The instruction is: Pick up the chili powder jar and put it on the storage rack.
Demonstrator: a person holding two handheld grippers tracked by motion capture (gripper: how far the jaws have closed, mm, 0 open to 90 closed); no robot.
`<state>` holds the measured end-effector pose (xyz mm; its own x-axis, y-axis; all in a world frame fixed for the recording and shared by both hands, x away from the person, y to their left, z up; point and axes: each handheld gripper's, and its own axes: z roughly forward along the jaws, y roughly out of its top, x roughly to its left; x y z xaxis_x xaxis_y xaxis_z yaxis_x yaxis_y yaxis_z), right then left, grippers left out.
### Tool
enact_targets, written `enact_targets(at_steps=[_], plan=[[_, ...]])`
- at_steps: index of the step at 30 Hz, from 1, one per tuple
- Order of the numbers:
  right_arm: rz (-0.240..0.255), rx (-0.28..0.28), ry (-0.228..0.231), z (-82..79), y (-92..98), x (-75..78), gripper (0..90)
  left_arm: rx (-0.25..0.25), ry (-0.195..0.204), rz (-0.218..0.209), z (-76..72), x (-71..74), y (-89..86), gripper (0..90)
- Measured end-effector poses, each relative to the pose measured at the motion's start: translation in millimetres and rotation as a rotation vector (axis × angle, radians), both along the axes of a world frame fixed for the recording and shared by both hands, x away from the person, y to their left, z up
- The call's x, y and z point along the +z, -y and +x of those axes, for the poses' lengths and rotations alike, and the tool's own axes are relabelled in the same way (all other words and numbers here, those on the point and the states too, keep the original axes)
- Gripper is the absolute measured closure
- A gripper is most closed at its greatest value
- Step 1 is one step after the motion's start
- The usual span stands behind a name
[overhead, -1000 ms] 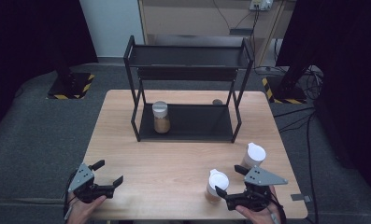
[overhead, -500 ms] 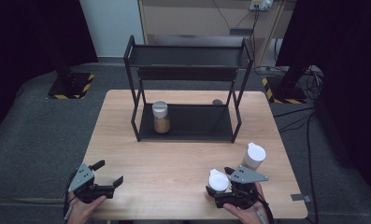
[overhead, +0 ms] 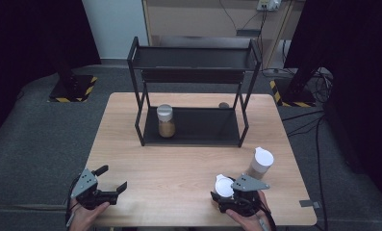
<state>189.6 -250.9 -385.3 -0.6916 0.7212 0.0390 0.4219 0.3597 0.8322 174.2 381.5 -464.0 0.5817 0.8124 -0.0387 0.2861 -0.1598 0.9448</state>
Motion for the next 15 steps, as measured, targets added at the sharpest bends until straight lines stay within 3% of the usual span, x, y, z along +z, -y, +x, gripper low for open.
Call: enact_targets(at_steps=[4, 15], plan=[[-0.023, -0.017, 0.033, -6.9, -4.8, -0.9, 30.8, 0.001, -0.001, 0.000, 0.1, 0.0, -0.1, 0.7], [-0.027, 0.007, 0.032, -3.1, -1.5, 2.1, 30.9, -0.002, -0.002, -0.001, 0.3, -0.1, -0.6, 0.7]])
